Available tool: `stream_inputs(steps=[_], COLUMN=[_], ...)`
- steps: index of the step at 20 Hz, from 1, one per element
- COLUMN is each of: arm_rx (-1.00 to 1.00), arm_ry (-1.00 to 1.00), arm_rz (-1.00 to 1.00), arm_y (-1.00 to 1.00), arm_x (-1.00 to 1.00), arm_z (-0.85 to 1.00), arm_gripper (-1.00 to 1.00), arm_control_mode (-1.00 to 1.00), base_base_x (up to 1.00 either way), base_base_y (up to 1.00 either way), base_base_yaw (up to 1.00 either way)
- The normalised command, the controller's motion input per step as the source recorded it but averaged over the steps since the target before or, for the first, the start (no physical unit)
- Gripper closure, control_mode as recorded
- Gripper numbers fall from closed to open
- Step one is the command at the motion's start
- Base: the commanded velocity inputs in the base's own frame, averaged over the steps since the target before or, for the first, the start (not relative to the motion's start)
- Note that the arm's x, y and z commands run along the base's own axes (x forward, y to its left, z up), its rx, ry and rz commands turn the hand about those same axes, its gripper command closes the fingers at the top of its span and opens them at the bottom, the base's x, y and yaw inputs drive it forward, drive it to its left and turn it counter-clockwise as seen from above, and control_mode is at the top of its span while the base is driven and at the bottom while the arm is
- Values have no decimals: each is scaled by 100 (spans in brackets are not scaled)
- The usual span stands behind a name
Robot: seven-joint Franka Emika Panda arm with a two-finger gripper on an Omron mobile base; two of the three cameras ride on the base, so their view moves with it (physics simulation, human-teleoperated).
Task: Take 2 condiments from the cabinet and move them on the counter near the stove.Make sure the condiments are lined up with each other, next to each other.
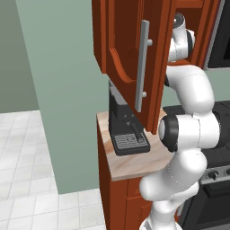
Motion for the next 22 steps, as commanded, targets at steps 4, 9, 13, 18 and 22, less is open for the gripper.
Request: stream_inputs(steps=[4, 9, 13, 18, 22], arm_rx=[0, 0, 0, 0, 0], arm_ry=[-4, -4, -5, -3, -6], arm_rz=[0, 4, 6, 6, 11], arm_y=[0, -4, -6, -2, -4], arm_x=[-8, -47, -75, -85, -81], arm_z=[0, 0, -4, -1, 0], arm_gripper=[100, 100, 100, 100, 100], arm_control_mode=[-100, -100, -100, -100, -100], base_base_x=[0, 0, 0, 0, 0], base_base_y=[0, 0, 0, 0, 0], base_base_yaw=[0, 0, 0, 0, 0])
